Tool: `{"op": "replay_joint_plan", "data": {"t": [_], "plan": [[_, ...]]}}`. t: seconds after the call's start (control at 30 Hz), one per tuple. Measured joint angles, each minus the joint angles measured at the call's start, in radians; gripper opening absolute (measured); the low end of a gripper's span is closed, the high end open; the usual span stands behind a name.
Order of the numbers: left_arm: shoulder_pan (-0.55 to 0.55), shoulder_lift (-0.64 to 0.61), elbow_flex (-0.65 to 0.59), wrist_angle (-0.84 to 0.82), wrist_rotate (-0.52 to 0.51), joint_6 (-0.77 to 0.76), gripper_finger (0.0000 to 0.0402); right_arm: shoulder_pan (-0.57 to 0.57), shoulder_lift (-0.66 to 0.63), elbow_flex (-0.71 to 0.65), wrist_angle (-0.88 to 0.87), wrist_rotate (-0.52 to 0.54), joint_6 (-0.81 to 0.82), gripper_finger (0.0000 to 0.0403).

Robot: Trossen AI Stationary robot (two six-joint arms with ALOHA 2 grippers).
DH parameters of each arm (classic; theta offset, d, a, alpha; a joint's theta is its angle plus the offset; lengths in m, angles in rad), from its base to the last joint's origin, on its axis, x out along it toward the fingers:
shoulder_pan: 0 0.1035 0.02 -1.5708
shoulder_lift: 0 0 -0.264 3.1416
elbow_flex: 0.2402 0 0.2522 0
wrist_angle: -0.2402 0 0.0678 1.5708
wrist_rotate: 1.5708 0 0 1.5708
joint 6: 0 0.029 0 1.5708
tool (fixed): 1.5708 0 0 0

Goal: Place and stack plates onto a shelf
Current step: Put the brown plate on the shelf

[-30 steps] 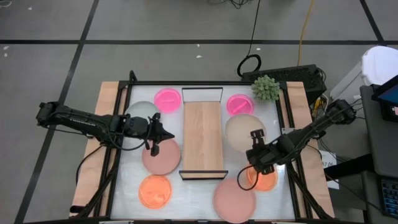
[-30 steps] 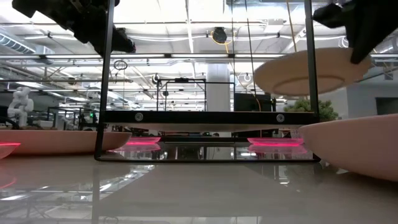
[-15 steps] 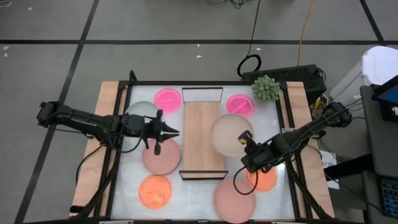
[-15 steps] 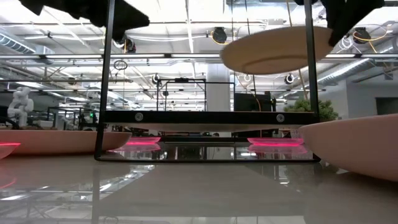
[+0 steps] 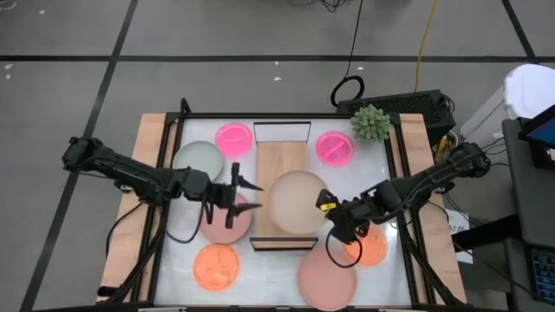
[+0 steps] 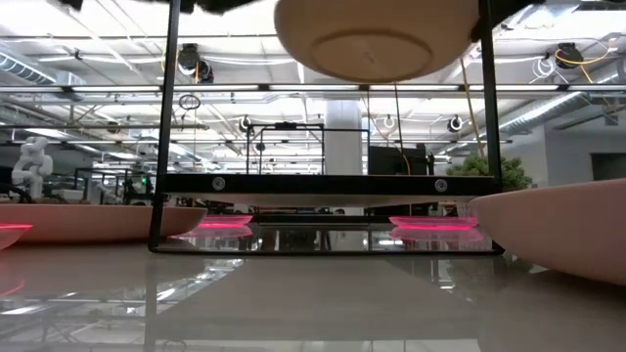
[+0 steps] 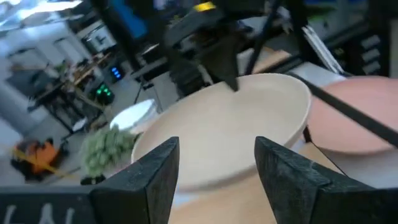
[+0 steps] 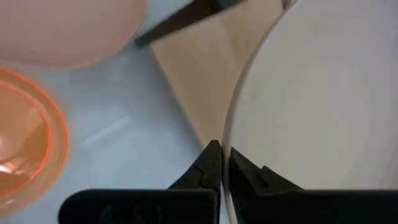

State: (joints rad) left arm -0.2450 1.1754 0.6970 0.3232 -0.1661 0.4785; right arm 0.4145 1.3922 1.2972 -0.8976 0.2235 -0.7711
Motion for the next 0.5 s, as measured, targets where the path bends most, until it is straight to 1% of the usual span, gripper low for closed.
{"op": "replay_joint_plan", "data": {"t": [0.13,0.27,0.37,0.5], "plan": [[-0.032,0.037,0.160,-0.282,-0.044,0.064,0.0216,-0.048,0.000,0.000,0.045,-0.069,-0.052,0.0000],[-0.052,0.084,0.301,-0.519,-0.037,0.126,0.0216,-0.087,0.000,0.000,0.064,-0.127,-0.083,0.0000],[-0.057,0.127,0.377,-0.647,-0.001,0.194,0.0211,-0.111,0.000,0.000,0.064,-0.174,-0.089,0.0000],[-0.043,0.201,0.461,-0.753,0.001,0.268,0.0185,-0.133,0.000,0.000,0.077,-0.203,-0.098,0.0000]]}}
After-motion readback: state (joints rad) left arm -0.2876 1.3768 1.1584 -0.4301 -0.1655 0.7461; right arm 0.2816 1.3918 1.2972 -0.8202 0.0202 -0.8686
